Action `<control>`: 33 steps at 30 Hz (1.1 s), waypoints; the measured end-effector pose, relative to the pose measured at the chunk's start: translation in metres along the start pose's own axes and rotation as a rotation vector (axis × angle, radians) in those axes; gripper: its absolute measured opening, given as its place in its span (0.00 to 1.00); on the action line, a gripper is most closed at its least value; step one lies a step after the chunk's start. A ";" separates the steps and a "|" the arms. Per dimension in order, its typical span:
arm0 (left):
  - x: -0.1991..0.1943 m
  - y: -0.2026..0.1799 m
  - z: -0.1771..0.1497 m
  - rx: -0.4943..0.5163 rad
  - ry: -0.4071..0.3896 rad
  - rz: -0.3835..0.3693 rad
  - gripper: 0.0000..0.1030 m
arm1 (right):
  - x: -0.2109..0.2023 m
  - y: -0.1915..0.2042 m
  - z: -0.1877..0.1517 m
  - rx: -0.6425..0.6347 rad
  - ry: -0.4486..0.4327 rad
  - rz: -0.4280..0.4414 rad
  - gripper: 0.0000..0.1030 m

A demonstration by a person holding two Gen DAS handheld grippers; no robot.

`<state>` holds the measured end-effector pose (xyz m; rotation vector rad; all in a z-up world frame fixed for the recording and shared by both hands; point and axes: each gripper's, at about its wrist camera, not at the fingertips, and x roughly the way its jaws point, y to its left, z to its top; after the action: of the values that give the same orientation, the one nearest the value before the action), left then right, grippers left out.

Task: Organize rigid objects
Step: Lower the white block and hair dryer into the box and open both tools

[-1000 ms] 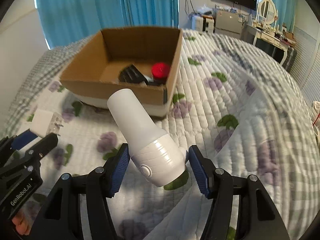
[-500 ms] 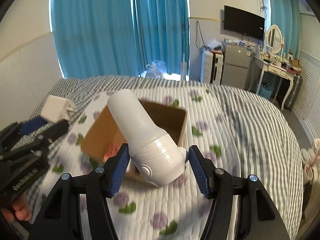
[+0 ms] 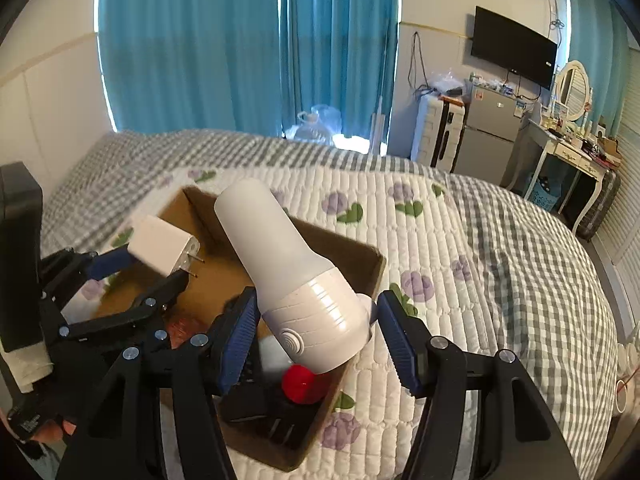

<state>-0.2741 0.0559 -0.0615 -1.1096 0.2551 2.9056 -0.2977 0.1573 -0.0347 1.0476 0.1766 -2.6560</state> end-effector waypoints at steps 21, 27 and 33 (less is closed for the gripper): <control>-0.048 0.047 0.011 -0.047 -0.087 0.054 0.59 | 0.004 0.027 0.026 -0.164 -0.009 0.059 0.58; -0.034 0.054 0.007 -0.045 -0.079 0.063 0.59 | 0.055 0.033 0.009 -0.183 0.081 0.037 0.58; -0.022 0.055 0.000 -0.053 -0.078 0.048 0.59 | 0.068 0.038 -0.002 -0.230 0.098 -0.014 0.79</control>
<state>-0.2620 0.0025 -0.0387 -1.0079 0.2072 3.0066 -0.3325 0.1064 -0.0828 1.1017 0.4983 -2.5224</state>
